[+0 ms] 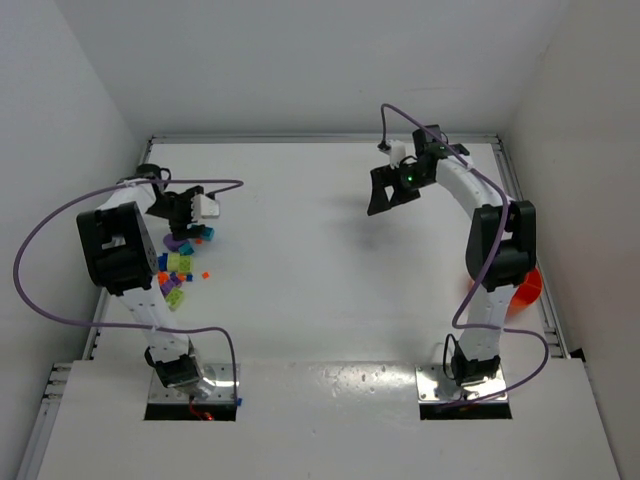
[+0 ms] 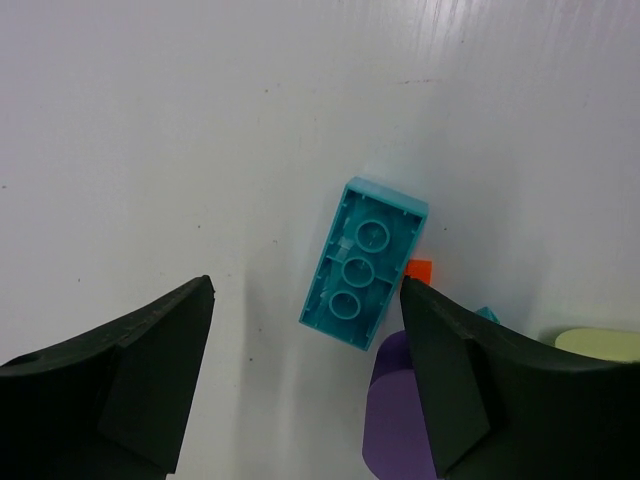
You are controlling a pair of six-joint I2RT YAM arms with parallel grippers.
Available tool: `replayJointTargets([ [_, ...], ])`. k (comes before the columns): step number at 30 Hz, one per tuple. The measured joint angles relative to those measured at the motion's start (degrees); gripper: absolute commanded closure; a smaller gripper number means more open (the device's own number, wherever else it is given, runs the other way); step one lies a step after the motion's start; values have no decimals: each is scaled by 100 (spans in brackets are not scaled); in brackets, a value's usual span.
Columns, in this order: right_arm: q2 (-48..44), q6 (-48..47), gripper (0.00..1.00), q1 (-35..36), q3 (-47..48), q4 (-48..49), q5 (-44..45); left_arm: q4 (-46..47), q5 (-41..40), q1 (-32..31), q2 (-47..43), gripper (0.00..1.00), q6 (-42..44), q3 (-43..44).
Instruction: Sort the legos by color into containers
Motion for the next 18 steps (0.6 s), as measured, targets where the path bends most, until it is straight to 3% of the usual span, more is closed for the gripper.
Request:
replayJointTargets([
  [4,13,-2,9,11,17,-13,2,-7,-66,44,66,33,31,66],
  [8,85,-35,9,20,66,-22,4,-11,-90,70,101,39,79,122],
  [12,92,-66,9,50,83,-39,7,-22,-116,76,138,39,173,162],
  [18,92,-96,9,74,98,-101,7,-142,-155,76,214,27,343,164],
])
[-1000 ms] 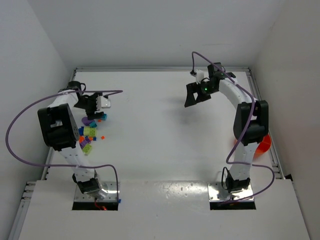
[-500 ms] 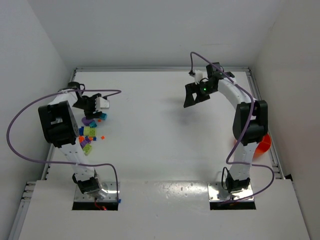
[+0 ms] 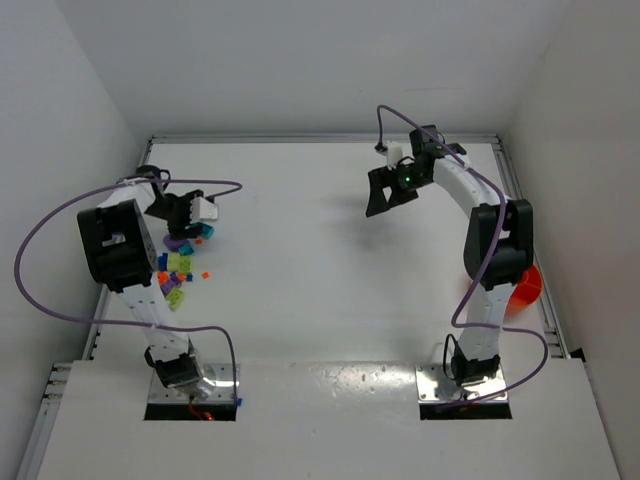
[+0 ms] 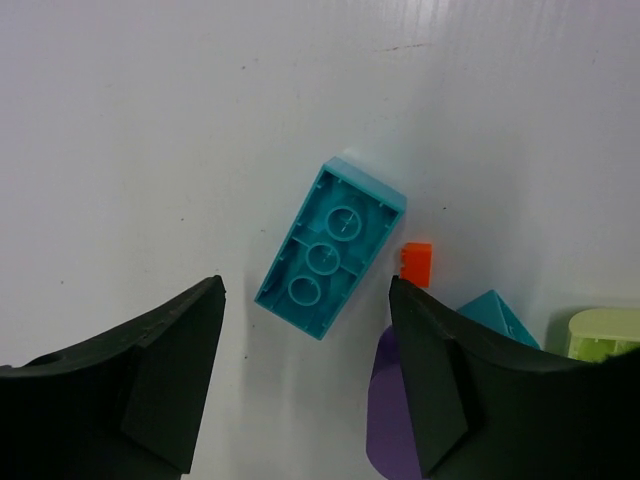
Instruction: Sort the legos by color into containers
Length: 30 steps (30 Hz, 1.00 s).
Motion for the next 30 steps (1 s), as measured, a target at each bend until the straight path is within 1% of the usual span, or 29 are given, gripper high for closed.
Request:
replayJointTargets([
  [2,0,-4,9,0,0,-20,0,-39,-17,0,39,27,57,0],
  [8,22,-7,9,0,50,-48,44,-127,-92,0,188,37,151,0],
  [9,33,-7,9,0,59,-46,46,-129,-109,0,205,41,153,0],
  [12,68,-7,9,0,66,-55,66,-173,-157,0,236,46,162,26],
  [13,76,-7,10,0,66,-55,79,-170,-170,0,249,52,166,48],
  [14,83,-7,10,0,66,-57,85,-166,-186,0,258,54,166,61],
  [15,85,-7,11,0,66,-59,85,-166,-212,0,262,60,170,63],
  [18,85,-4,13,0,63,-57,55,-181,-221,-2,264,71,177,76],
  [19,83,9,14,2,48,-33,11,-181,-229,-7,262,77,151,83],
  [21,61,72,16,9,-39,57,-133,-181,-243,-13,262,82,103,85],
  [26,-341,627,20,39,-741,463,-656,-177,-153,-13,66,84,-199,42],
  [30,-715,1255,24,50,-863,695,-1187,-245,280,-72,-667,84,-800,-37],
])
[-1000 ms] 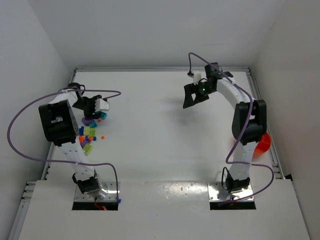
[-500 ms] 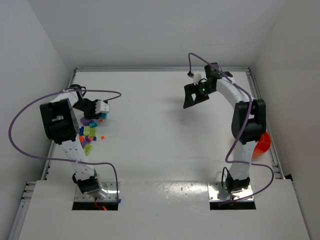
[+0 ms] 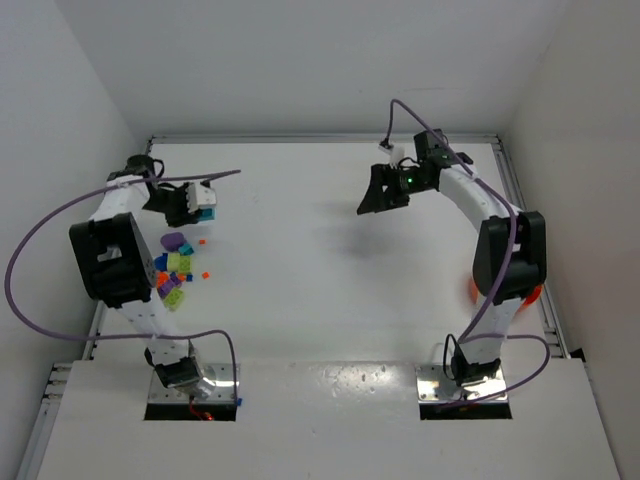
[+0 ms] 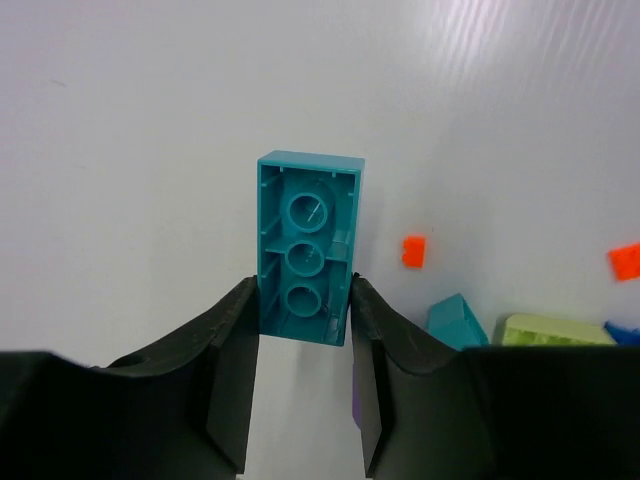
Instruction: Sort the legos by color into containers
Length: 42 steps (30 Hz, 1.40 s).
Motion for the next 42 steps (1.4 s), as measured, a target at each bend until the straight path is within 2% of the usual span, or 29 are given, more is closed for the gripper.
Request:
replayJointTargets([
  [4,-299,741,26,63,-28,535,-402,-2,664,-293,-1279,84,-861,-328],
  [7,-372,1233,26,221,-28,946,-645,175,1207,-817,-2234,84,-1753,-789],
  [10,-348,1635,23,422,-13,1220,-857,732,1615,-1471,-2992,84,-2994,-1432],
  [14,-251,2131,20,686,70,1574,-1137,1504,1919,-2142,-3379,84,-4590,-1897],
  [19,-144,2433,18,1010,243,1777,-1217,2092,1965,-2422,-3333,84,-5733,-1904],
  [24,-122,2564,18,1263,341,1801,-1145,2402,1729,-2798,-3206,84,-6288,-1878],
  [36,44,2645,18,1602,675,1740,-802,2516,933,-3432,-2938,84,-6592,-1759],
  [39,125,2682,21,1639,675,1735,-778,2542,848,-3458,-2935,84,-6605,-1740],
  [42,190,2745,32,1670,675,1731,-763,2577,787,-3471,-2935,84,-6607,-1731],
])
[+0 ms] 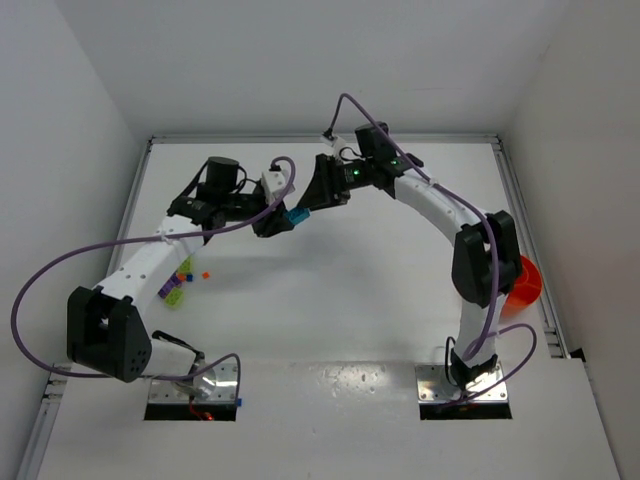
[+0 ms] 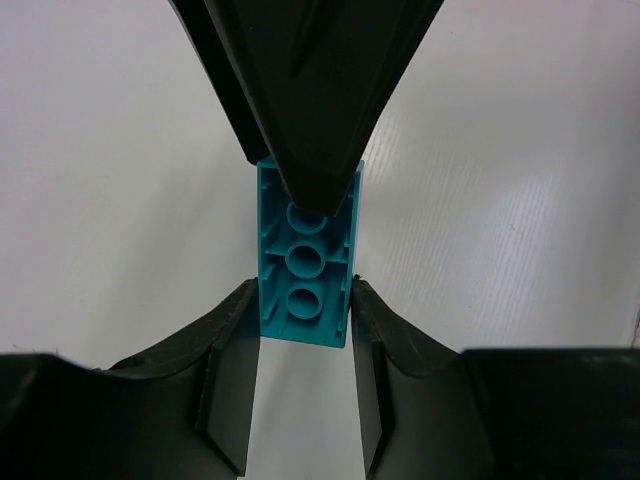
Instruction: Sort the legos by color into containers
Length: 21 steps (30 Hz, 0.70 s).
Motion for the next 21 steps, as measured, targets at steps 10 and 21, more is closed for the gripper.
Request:
replayJointTargets([
  [10,59,107,66,79,0,37,-20,0,-264,-120,0,81,4,0],
  [21,66,48,100,81,-11,33,149,44,-702,-282,-2,42,17,0],
])
